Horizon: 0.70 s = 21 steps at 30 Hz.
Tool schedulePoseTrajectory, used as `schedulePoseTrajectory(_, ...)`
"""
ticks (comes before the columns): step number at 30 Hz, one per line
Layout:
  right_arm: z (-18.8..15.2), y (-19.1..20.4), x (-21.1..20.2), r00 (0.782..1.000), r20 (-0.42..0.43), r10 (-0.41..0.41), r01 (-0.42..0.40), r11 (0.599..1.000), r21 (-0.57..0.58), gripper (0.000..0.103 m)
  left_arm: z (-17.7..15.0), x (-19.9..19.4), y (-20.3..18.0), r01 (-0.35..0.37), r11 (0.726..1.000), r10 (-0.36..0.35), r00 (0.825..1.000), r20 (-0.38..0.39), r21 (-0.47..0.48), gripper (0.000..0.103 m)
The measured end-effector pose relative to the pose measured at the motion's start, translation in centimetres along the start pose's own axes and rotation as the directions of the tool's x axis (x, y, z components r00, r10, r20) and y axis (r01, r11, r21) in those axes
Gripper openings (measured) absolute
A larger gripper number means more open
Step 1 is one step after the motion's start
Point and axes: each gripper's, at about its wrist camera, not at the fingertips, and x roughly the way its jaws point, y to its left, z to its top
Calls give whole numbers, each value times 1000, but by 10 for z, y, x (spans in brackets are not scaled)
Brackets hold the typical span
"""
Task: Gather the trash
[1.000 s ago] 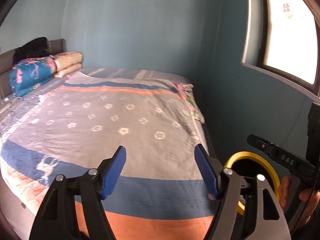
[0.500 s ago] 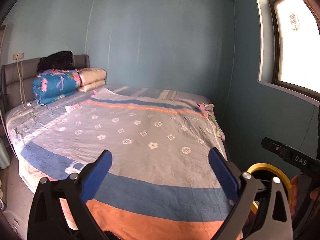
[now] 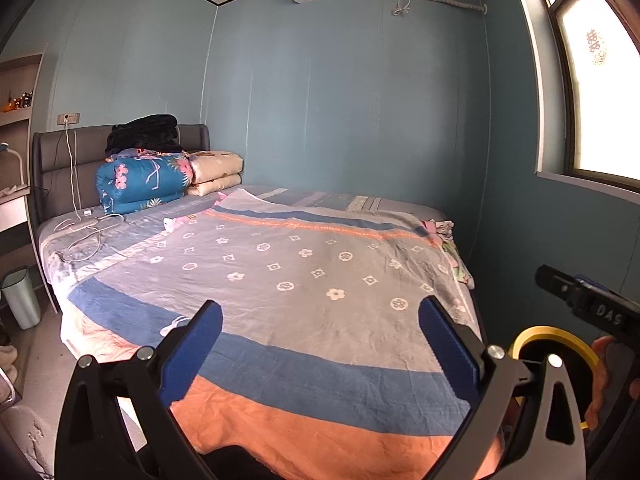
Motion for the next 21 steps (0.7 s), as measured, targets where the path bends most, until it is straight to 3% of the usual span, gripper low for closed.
schedulePoseTrajectory(12, -12, -8, 9, 1000, -12, 14, -14, 1000, 18, 92, -13, -22, -4, -25, 1000, 25, 998, 53, -9, 95)
schedulePoseTrajectory(21, -17, -9, 13, 999, -32, 12, -11, 1000, 24, 93, -17, -24, -7, -16, 1000, 16, 999, 44, -1, 95)
